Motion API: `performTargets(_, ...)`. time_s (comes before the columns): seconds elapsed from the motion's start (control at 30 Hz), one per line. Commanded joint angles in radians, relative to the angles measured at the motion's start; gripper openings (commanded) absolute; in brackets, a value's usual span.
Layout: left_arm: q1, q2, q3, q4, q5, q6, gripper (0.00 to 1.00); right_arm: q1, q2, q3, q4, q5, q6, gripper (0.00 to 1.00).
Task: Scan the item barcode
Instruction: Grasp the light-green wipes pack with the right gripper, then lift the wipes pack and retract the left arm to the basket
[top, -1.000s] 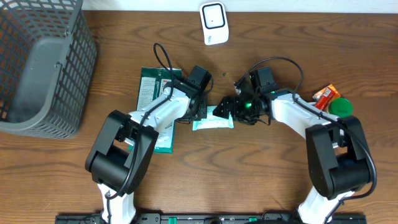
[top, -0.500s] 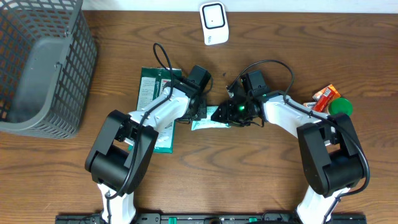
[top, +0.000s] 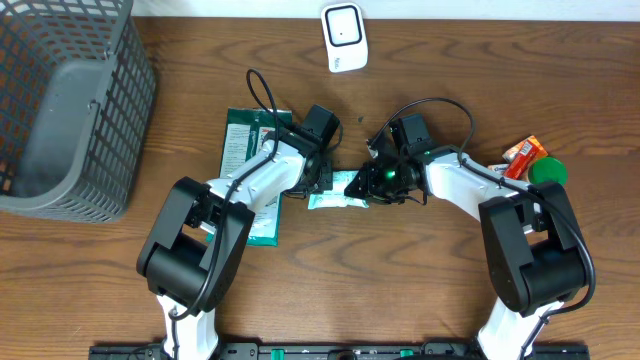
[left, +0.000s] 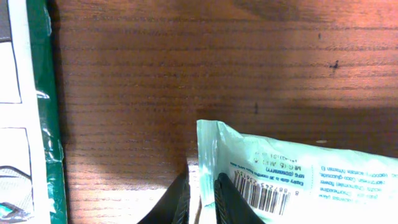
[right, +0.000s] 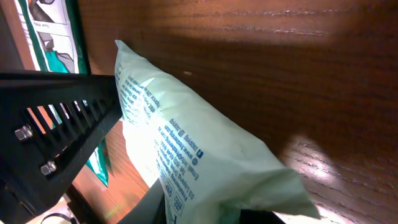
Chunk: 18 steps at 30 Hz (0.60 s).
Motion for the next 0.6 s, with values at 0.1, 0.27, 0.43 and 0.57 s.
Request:
performTargets(0.1,0.012,-0.015,-0.010,0.017,-0.034,-0.008,0.17,-0.011,0.001,-0.005,-0.007,-0.057,-0.081,0.01)
performTargets(0.27,0.034,-0.098,-0.005,0.018,-0.059,0.014,0.17,-0.014,-0.048,-0.005,-0.020,-0.064,-0.144,0.01)
performTargets(0.43,0.082,-0.266,-0.005,0.018,-0.059,0.029,0.25,-0.013,-0.129,-0.005,-0.042,-0.064,-0.245,0.01)
performTargets(0.57,0.142,-0.429,-0.005,0.017,-0.058,0.029,0.34,-0.013,-0.195,-0.005,-0.069,-0.063,-0.352,0.01)
